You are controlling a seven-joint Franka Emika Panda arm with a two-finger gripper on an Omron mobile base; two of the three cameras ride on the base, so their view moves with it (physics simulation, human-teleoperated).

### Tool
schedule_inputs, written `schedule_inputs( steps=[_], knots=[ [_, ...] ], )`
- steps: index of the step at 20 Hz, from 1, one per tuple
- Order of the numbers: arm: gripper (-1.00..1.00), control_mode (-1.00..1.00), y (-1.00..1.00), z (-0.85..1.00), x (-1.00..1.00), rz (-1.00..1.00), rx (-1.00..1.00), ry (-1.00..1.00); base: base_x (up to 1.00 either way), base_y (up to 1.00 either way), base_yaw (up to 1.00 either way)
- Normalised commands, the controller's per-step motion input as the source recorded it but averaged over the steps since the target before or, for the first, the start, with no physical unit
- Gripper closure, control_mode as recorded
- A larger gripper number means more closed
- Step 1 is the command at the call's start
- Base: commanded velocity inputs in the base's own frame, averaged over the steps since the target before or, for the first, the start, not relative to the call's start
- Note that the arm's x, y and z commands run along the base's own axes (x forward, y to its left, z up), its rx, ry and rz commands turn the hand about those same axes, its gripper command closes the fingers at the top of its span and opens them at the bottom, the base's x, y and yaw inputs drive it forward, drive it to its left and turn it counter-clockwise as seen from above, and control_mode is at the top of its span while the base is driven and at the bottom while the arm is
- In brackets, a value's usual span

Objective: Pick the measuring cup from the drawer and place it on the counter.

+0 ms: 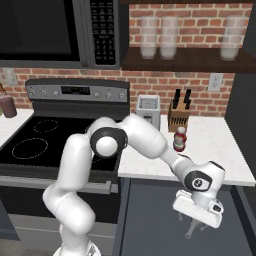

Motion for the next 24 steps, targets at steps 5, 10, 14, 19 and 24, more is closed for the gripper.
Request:
schedule_inputs(
  steps=[5, 10, 14, 19, 24],
  knots=[
    [-1.00, -1.00, 0.00, -0.34, 0.02, 0.00, 0.00, -0.01, 0.00, 0.00, 0.00],
    [-1.00, -1.00, 0.00, -0.25, 0.19, 0.00, 0.00, -0.08, 0.00, 0.00, 0.00],
    [-1.00, -1.00, 0.00, -0.27, 0.22, 0.00, 0.00, -0.09, 0.00, 0.00, 0.00],
    [-1.00, -1.00, -0.19, -0.32, 0.21, 0.00, -0.02, -0.06, 0.00, 0.00, 0.00],
    [-1.00, -1.00, -0.31, -0.21, 0.15, 0.00, -0.01, 0.00, 0.00, 0.00, 0.00]
  ],
)
